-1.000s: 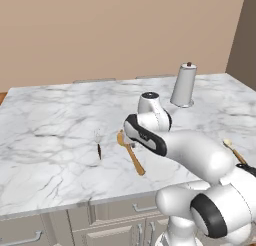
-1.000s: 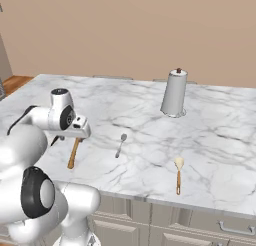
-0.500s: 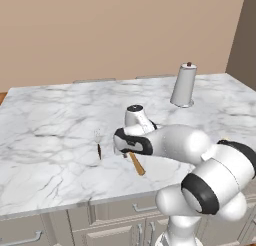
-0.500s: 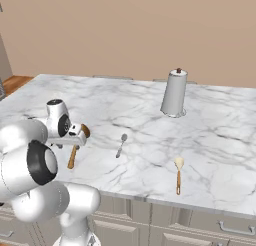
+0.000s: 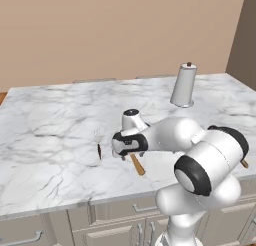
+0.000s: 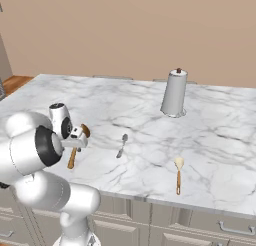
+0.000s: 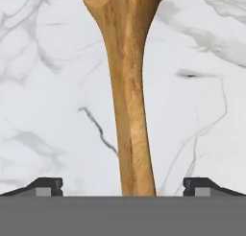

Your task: Organize the utensils by type. Pick up the wooden spoons from the counter and place them in the open cabinet. Then pick up the metallic utensils from the counter and place them in the open drawer.

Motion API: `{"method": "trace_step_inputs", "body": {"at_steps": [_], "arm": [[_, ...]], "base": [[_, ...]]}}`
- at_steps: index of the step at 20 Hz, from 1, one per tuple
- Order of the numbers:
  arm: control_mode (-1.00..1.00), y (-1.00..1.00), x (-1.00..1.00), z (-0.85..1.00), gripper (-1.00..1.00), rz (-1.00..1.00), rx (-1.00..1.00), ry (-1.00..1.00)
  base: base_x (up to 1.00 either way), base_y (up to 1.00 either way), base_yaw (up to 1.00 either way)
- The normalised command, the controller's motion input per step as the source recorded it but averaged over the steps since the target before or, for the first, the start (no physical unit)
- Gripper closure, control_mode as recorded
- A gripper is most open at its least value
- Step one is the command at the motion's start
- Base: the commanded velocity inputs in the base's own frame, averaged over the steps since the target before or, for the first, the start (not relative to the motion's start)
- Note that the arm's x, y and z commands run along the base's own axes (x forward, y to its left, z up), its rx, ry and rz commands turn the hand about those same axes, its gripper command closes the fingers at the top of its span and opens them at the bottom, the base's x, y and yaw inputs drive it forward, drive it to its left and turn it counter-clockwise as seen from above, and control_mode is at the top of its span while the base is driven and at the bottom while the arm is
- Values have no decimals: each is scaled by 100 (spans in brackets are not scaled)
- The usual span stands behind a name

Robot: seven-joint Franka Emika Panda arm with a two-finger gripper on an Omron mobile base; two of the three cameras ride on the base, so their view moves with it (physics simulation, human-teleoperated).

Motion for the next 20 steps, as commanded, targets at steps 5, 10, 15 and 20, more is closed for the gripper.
{"method": "trace_step_inputs", "body": {"at_steps": [5, 10, 15, 20], "arm": [[-100, 0, 15, -22, -100, 1, 0, 0], [-100, 0, 22, -36, -100, 2, 0, 0], [-100, 0, 25, -45, -100, 1, 0, 1], [-100, 0, 17, -43, 100, 2, 0, 3]], "base": [[0, 0, 0], [0, 0, 0], [0, 0, 0], [0, 0, 0]]}}
